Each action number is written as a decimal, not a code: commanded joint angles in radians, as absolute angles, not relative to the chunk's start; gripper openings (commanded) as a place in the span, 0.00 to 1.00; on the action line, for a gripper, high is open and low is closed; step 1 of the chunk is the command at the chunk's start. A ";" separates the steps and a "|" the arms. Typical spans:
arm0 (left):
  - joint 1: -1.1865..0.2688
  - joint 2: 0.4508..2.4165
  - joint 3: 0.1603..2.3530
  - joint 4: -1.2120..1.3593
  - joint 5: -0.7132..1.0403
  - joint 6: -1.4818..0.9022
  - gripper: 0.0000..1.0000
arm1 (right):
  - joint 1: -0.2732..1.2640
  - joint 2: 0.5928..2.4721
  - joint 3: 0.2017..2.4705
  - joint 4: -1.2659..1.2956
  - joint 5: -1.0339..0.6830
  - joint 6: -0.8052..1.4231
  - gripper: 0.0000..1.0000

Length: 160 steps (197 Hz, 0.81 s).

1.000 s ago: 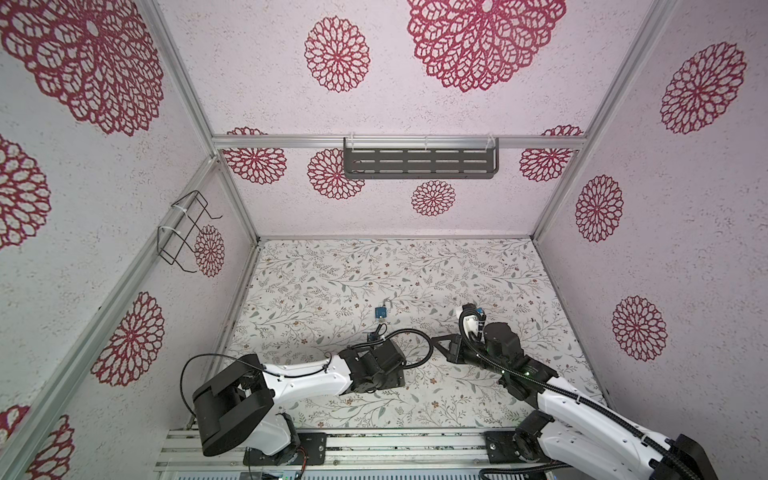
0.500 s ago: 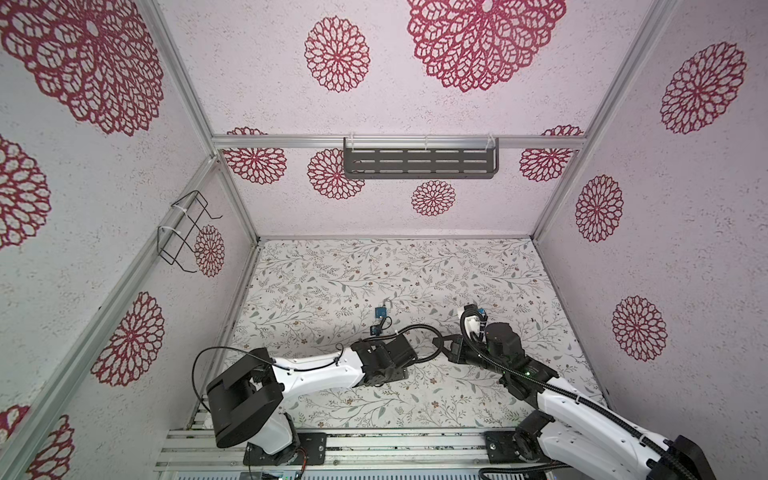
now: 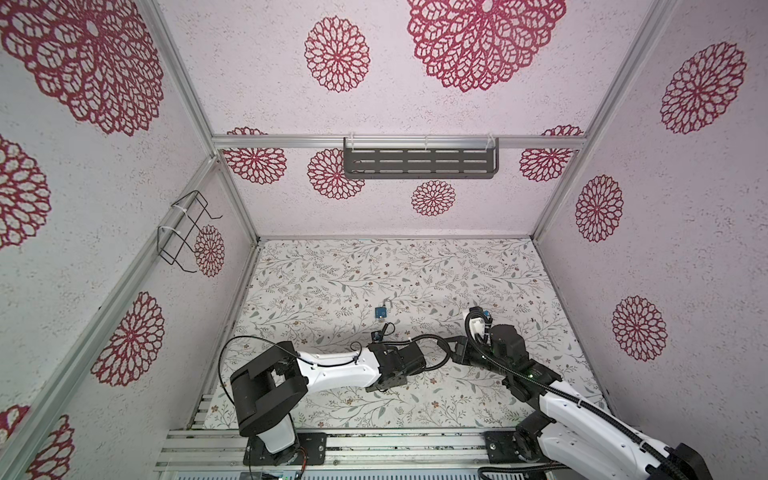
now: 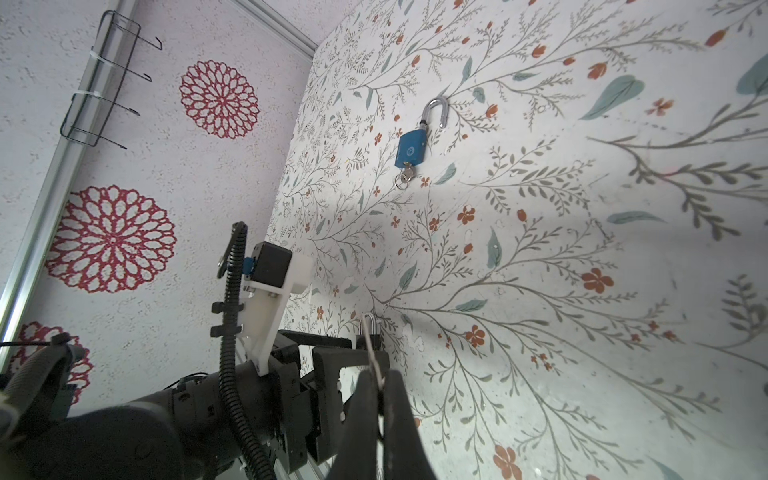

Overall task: Unlock with the key
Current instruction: 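Lower the left gripper onto the grey padlock body and close it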

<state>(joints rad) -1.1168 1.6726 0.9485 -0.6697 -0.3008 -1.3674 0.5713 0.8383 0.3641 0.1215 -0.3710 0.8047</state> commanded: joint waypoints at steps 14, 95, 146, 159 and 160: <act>-1.123 1.711 0.955 -0.673 -0.318 -1.392 0.69 | 0.554 0.813 0.359 0.139 -0.391 0.798 0.00; -1.114 1.734 0.918 -0.634 -0.315 -1.438 0.61 | 0.533 0.816 0.348 0.158 -0.414 0.808 0.00; -1.108 1.723 0.902 -0.608 -0.307 -1.436 0.53 | 0.528 0.831 0.344 0.186 -0.424 0.820 0.00; -1.108 1.720 0.903 -0.607 -0.305 -1.432 0.51 | 0.527 0.834 0.343 0.191 -0.425 0.823 0.00; -1.108 1.721 0.903 -0.607 -0.304 -1.432 0.51 | 0.528 0.834 0.342 0.190 -0.425 0.823 0.00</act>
<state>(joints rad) -1.1133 1.7088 0.9314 -0.6399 -0.3359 -1.4212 0.5339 0.8303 0.3492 0.1429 -0.4023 0.8082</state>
